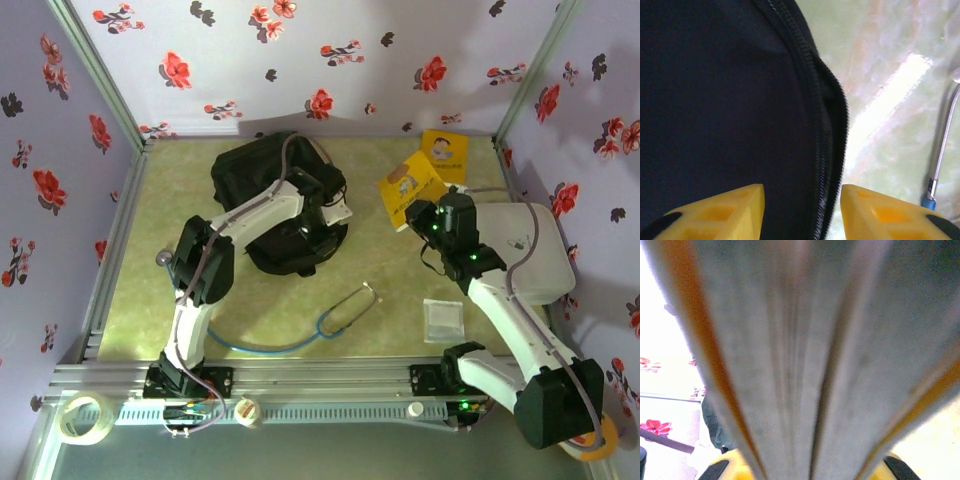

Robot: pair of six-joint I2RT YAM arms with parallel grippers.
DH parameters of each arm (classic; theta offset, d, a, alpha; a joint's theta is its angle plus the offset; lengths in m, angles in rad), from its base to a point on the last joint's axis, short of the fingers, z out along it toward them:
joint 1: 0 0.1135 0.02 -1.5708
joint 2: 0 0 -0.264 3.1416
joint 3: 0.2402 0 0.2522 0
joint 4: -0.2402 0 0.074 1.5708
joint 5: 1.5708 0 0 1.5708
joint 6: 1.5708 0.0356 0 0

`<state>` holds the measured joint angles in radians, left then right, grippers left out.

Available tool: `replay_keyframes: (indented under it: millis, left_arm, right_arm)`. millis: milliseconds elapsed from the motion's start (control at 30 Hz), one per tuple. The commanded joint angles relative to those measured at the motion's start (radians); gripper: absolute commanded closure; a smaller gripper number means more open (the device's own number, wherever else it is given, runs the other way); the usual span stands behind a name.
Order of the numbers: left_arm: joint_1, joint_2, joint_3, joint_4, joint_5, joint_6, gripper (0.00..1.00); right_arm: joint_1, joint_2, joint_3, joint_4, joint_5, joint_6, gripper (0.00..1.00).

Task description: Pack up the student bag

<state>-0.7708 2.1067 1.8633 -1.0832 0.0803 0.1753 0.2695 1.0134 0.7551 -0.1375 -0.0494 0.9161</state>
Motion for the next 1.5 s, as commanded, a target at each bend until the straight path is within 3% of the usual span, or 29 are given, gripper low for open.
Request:
replay_keyframes:
  millis: [0, 200, 400, 600, 767, 1100, 1467]
  left_arm:
    - [-0.006, 0.032, 0.054, -0.053, -0.039, 0.004, 0.57]
    - [-0.007, 0.055, 0.066, -0.063, -0.047, 0.017, 0.58]
    - [-0.018, 0.074, 0.073, -0.070, -0.061, 0.025, 0.42]
    - [-0.027, 0.088, 0.077, -0.033, -0.166, 0.015, 0.42]
    - [-0.027, 0.081, 0.082, -0.010, -0.244, 0.005, 0.55]
    - [-0.031, -0.041, 0.045, 0.031, -0.236, -0.004, 0.88]
    - [-0.028, -0.116, 0.041, 0.094, -0.237, -0.029, 1.00]
  right_arm:
    - [-0.019, -0.036, -0.003, 0.103, -0.025, -0.006, 0.88]
    - [-0.030, -0.034, -0.015, 0.119, -0.041, 0.007, 0.88]
    - [-0.038, -0.031, -0.026, 0.128, -0.047, 0.022, 0.88]
    - [-0.042, -0.029, -0.038, 0.133, -0.051, 0.036, 0.87]
    - [-0.047, -0.032, -0.042, 0.130, -0.053, 0.040, 0.88]
    - [-0.053, -0.062, -0.059, 0.119, -0.043, 0.044, 0.87]
    - [-0.053, -0.126, -0.066, 0.067, -0.055, 0.015, 0.87]
